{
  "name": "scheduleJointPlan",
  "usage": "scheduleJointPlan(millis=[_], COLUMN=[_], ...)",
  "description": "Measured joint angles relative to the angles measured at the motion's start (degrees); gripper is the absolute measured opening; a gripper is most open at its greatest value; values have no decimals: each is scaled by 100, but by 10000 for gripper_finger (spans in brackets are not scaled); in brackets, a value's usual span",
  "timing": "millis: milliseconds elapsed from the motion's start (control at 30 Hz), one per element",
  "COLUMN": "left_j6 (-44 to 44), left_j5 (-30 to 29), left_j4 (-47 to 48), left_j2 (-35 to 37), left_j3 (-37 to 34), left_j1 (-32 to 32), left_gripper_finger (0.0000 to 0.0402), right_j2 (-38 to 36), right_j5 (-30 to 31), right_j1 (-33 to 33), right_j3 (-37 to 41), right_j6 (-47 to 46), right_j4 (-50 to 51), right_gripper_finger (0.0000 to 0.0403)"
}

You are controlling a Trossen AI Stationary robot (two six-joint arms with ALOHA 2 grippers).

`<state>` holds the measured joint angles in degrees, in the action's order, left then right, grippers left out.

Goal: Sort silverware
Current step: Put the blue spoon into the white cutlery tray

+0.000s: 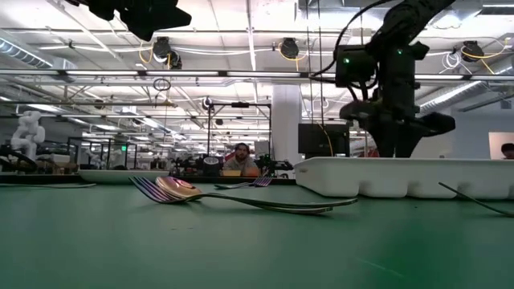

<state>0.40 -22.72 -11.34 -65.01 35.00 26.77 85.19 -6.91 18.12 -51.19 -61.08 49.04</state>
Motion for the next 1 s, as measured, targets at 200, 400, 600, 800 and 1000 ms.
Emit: scheduleJointPlan(millis=[200,400,600,800,1000], left_j6=[-2,-183,-951,-1517,-2312], left_j5=[0,-2,-2,-139,-534], left_j4=[69,369,1137,1487,1530], left_j2=[0,10,224,366,266], left_j3=[0,0,146,293,242], left_j1=[1,1,1,207,809], left_gripper_finger=[200,200,200,200,200], right_j2=[0,0,42,157,179], right_j5=[361,979,1688,1755,1916], right_j1=[-142,-760,-1617,-2272,-2760], right_j3=[-709,-1100,-1100,-1100,-1100], right_j6=[391,956,1327,1828,2173], right_j4=[366,-263,-1730,-2939,-3501], right_gripper_finger=[98,98,98,98,98])
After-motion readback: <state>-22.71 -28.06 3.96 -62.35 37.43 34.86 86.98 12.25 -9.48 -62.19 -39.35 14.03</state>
